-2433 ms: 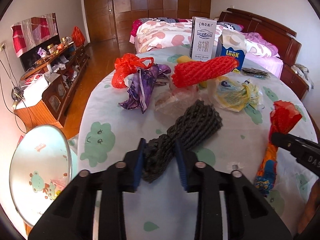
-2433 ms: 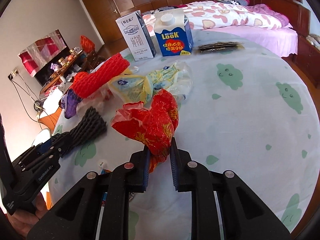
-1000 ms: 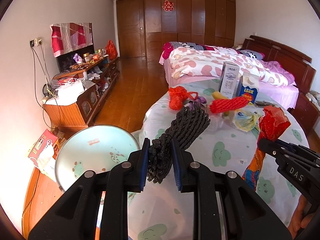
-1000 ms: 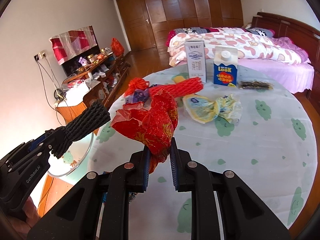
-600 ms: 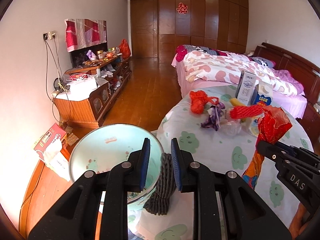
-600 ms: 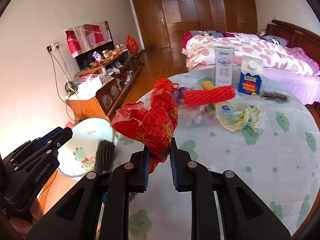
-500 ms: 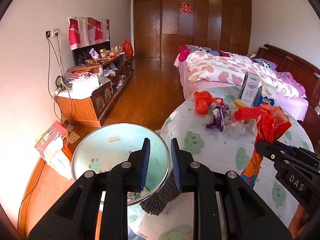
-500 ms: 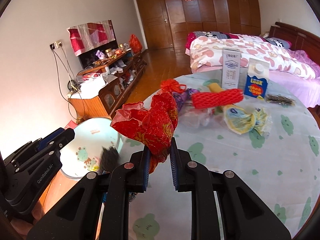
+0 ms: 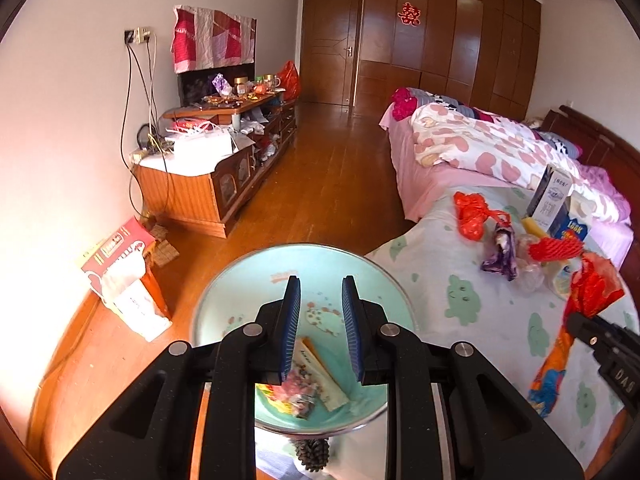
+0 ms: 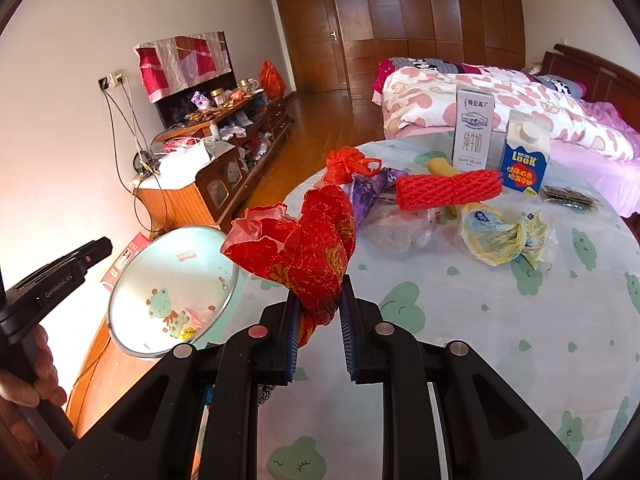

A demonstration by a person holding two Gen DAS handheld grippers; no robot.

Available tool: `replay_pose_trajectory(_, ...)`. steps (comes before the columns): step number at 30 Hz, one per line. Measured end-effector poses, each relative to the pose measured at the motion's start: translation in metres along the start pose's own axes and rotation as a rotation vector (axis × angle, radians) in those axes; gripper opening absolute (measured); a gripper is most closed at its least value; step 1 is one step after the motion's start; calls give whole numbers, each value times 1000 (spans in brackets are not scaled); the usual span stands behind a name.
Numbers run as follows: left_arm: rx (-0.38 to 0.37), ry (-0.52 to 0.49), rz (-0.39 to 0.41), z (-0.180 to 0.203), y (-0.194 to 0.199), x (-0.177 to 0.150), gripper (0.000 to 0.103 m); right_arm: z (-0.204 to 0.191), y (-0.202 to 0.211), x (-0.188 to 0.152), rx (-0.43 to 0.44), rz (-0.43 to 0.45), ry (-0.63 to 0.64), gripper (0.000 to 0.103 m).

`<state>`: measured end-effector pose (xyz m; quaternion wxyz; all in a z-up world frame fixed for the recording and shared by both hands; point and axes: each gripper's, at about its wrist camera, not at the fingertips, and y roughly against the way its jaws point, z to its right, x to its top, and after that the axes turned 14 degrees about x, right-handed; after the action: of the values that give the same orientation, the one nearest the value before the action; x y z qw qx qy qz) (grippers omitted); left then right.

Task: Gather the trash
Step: 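Open the left gripper over the bin and lower it toward the dropped rope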

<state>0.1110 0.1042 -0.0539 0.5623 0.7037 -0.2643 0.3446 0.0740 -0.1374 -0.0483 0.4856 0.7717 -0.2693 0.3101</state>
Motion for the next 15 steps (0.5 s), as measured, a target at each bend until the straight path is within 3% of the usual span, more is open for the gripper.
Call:
replay_pose_trajectory(8,33,-39,-6,-24,-12,-7,22,6,-1,-5,0,-9,-17,19)
replay_pose_trajectory(11,33,-58,-48,-50,-26,-26,22,10,3,-5,-4,0,-25,19)
replay_pose_trajectory(15,126,-70,-92,-101,-47,-63,24,15,4,-3,-14,6,-40,19)
